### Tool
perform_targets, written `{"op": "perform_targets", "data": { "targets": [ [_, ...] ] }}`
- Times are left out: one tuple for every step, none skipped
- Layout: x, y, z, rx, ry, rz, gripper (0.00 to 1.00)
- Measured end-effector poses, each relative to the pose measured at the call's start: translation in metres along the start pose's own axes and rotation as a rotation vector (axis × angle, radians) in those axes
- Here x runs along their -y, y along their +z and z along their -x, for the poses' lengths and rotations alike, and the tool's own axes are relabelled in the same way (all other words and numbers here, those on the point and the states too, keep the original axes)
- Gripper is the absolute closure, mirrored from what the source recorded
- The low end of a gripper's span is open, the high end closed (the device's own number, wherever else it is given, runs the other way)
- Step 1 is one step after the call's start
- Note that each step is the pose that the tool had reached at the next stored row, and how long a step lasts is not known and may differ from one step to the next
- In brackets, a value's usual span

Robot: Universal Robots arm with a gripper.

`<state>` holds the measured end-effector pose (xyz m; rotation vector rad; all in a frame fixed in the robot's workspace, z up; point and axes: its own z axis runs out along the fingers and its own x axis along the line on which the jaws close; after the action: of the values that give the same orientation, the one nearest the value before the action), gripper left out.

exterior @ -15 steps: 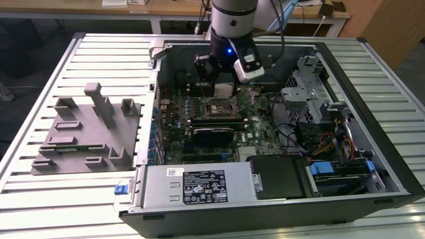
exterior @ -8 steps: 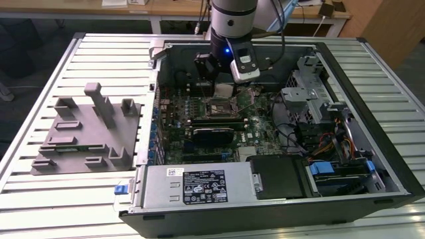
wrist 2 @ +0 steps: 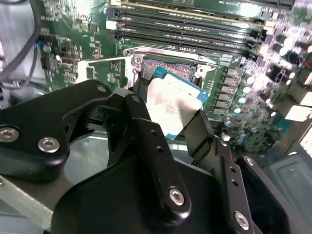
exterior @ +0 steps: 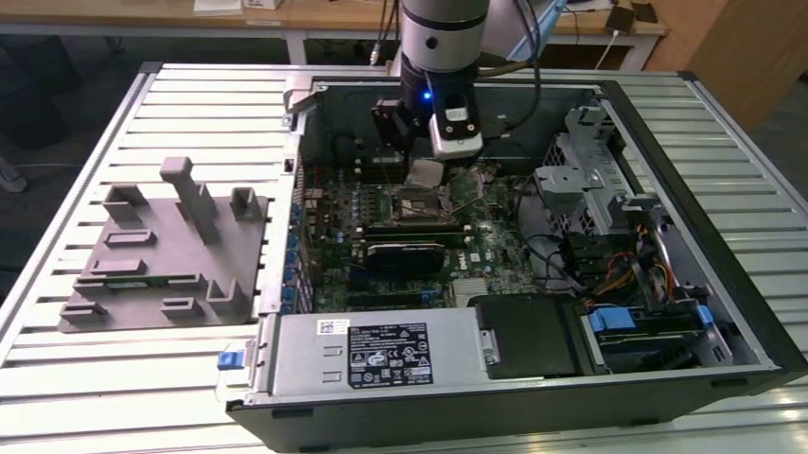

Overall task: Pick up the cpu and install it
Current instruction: 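Place the cpu into insertion slot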

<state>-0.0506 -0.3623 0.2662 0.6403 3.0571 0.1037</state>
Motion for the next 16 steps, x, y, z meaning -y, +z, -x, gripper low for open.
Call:
{"op": "perform_targets", "data": {
  "targets": [
    [0.0000, 0.0001, 0.0000, 0.0013, 0.018, 0.0000, 0.46],
    [0.0000, 0.0002, 0.0000, 0.0025, 0.036, 0.0000, 0.46],
    [0.0000, 0.0002, 0.0000, 0.0037, 0.054, -0.0002, 0.46],
    [0.0000, 0.0003, 0.0000, 0.0050, 0.073, -0.0002, 0.46],
    [0.0000, 0.0004, 0.0000, 0.0064, 0.091, -0.0003, 0.46],
    [0.0000, 0.0005, 0.0000, 0.0076, 0.109, -0.0003, 0.46],
    [0.0000, 0.0006, 0.0000, 0.0088, 0.127, -0.0004, 0.46],
    [0.0001, 0.0006, 0.0000, 0.0099, 0.144, -0.0005, 0.46],
    [0.0001, 0.0007, 0.0000, 0.0112, 0.162, -0.0005, 0.46],
    [0.0001, 0.0007, 0.0000, 0.0124, 0.180, -0.0005, 0.46],
    [0.0001, 0.0008, 0.0000, 0.0136, 0.197, -0.0006, 0.46],
    [0.0001, 0.0008, 0.0000, 0.0148, 0.215, -0.0008, 0.46],
    [0.0001, 0.0009, 0.0000, 0.0160, 0.232, -0.0007, 0.46],
    [0.0001, 0.0009, 0.0000, 0.0172, 0.249, -0.0008, 0.46],
    [0.0001, 0.0009, 0.0000, 0.0183, 0.266, -0.0009, 0.46],
    [0.0001, 0.0009, 0.0000, 0.0194, 0.282, -0.0009, 0.46]
  ]
}}
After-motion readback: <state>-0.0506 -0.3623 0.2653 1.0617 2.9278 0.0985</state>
